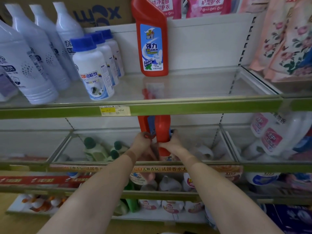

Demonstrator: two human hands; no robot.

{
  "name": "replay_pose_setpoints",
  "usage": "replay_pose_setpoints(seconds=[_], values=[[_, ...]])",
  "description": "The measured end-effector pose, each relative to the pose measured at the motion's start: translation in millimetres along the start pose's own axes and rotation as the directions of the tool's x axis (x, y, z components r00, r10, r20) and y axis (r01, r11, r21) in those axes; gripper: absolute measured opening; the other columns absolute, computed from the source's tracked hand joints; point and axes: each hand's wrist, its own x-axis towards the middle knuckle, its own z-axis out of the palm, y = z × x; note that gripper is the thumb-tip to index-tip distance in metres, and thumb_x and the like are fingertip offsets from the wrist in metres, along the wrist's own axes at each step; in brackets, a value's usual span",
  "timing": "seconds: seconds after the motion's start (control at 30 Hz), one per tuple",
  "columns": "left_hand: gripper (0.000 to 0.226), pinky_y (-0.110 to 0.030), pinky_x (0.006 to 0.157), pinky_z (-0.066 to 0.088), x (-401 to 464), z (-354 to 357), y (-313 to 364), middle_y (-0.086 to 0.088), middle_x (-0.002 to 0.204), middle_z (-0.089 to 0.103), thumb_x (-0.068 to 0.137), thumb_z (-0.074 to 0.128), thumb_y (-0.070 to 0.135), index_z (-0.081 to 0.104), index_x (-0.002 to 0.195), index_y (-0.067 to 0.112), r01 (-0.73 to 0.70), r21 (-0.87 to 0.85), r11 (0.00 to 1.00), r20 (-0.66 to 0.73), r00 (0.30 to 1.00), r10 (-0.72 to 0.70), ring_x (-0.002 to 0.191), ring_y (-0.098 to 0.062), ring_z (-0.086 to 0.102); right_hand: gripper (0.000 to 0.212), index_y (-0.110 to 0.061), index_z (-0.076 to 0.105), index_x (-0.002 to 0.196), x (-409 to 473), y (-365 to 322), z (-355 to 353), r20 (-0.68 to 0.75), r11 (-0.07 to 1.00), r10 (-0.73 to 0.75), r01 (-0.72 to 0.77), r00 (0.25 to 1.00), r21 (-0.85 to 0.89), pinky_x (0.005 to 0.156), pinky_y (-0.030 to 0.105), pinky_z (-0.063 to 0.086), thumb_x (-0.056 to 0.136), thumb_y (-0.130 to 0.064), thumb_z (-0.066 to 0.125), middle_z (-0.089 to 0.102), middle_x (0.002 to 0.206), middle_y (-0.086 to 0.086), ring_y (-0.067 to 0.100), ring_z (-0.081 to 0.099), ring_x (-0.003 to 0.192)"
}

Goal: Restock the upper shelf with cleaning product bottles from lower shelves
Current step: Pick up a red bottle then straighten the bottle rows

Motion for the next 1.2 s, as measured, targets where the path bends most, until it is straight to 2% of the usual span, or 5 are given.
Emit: replay_pose_setpoints(seconds=[0.3, 0.57, 0.87, 1.07, 1.2], values=[[0.021, -0.031, 0.075, 0.050, 3.7, -35.7, 18.0, -0.010, 0.096, 0.070, 0.088, 0.056, -0.002, 0.062, 0.097, 0.016, -0.083, -0.118, 0.990, -0.015, 0.997, 0.082, 0.089, -0.030, 0.065, 0.073, -0.037, 0.054, 0.113, -9.0, -14.7, -1.2, 0.090, 0.999, -0.011, 0.015, 0.996, -0.047, 0.086, 0.045, 0.059, 0.046, -0.039, 0.083, 0.071, 0.105, -0.006, 0.018, 0.069, 0.093], [0.064, -0.042, 0.092, 0.056, -5.5, -59.2, 17.1, -0.009, 0.115, 0.073, 0.067, 0.085, -0.005, 0.060, 0.125, 0.005, -0.020, -0.224, 0.974, 0.415, 0.903, 0.114, 0.107, -0.026, 0.070, 0.078, -0.028, 0.067, 0.100, 27.5, 9.4, 3.8, 0.195, 0.990, 0.138, -0.131, 0.971, -0.047, 0.081, 0.044, 0.061, 0.023, -0.019, 0.083, 0.077, 0.094, -0.002, 0.026, 0.072, 0.093], [0.090, -0.046, 0.081, 0.061, -25.4, -53.4, -1.3, -0.005, 0.113, 0.074, 0.048, 0.099, 0.032, 0.058, 0.126, 0.012, -0.104, -0.258, 0.960, 0.214, 0.963, 0.161, 0.098, -0.022, 0.073, 0.052, -0.017, 0.060, 0.115, -33.2, -27.5, 26.3, -0.005, 0.992, 0.103, -0.102, 0.995, 0.069, 0.083, 0.034, 0.052, 0.073, 0.013, 0.057, 0.067, 0.105, 0.004, 0.025, 0.062, 0.100], [0.073, -0.022, 0.065, 0.057, -50.4, -56.0, -8.8, -0.005, 0.110, 0.070, 0.058, 0.094, 0.005, 0.056, 0.121, 0.008, -0.153, -0.313, 0.937, 0.123, 0.972, 0.200, 0.093, -0.019, 0.069, 0.029, -0.012, 0.064, 0.110, -48.8, -29.6, 44.5, -0.161, 0.993, 0.069, -0.052, 0.985, 0.108, 0.085, 0.039, 0.056, 0.085, 0.001, 0.060, 0.070, 0.100, 0.009, 0.027, 0.066, 0.092], [0.070, -0.041, 0.077, 0.061, -60.9, -71.9, -19.8, -0.009, 0.109, 0.072, 0.056, 0.095, 0.006, 0.059, 0.116, 0.004, -0.121, -0.380, 0.917, 0.107, 0.979, 0.173, 0.091, -0.022, 0.071, 0.036, -0.020, 0.066, 0.109, -46.5, -29.1, 59.0, -0.259, 0.999, 0.040, -0.029, 0.965, 0.045, 0.090, 0.048, 0.058, 0.077, -0.005, 0.060, 0.074, 0.102, 0.009, 0.031, 0.069, 0.096]])
